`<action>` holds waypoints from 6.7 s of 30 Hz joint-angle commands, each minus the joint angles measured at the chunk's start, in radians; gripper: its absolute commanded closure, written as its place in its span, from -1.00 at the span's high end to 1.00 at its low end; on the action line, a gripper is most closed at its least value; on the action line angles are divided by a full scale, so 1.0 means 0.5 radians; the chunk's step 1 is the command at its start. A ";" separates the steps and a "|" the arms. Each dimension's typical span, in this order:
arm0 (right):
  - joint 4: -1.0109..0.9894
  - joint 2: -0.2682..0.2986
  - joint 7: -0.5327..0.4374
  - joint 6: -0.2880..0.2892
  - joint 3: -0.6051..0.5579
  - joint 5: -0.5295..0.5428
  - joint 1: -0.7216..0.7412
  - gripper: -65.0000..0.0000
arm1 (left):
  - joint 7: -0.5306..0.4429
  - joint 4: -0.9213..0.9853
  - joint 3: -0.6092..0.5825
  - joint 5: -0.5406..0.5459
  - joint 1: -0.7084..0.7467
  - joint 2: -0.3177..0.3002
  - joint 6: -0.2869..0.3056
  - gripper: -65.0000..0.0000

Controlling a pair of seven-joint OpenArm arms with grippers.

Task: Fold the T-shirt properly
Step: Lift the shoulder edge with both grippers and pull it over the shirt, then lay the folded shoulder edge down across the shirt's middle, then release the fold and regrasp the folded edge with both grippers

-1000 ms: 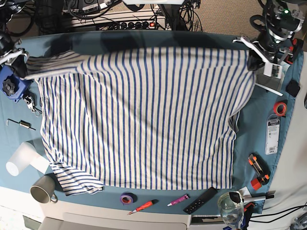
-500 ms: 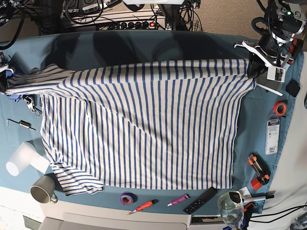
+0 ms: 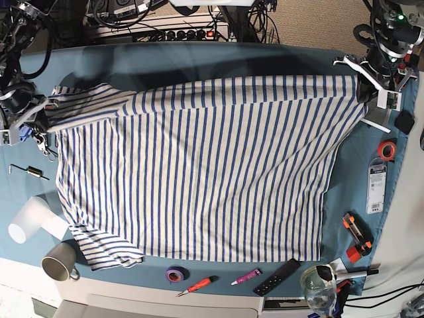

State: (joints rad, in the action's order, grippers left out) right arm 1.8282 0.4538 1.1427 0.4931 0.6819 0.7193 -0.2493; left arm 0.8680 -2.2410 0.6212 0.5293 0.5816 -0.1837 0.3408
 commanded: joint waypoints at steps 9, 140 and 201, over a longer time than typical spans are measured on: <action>0.018 -0.112 -0.106 -0.037 -0.004 -0.166 0.212 -1.00 | -0.167 0.002 -0.101 -0.041 -0.114 -0.034 0.000 -1.00; -1.156 0.057 0.229 -0.336 -0.562 -0.700 1.469 -0.51 | 0.437 1.257 -0.896 -0.375 -1.650 -0.237 -0.152 -0.02; -1.157 -0.027 0.151 -0.294 -0.565 -0.552 1.211 -0.51 | 0.477 1.366 -0.896 -0.143 -1.263 -0.187 -0.208 -0.16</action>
State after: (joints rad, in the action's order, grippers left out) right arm 1.2320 0.4152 1.2320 0.3500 0.3931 0.4389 0.3344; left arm 1.0580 -1.5642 0.1844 0.4206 -0.0509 -0.2859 0.2211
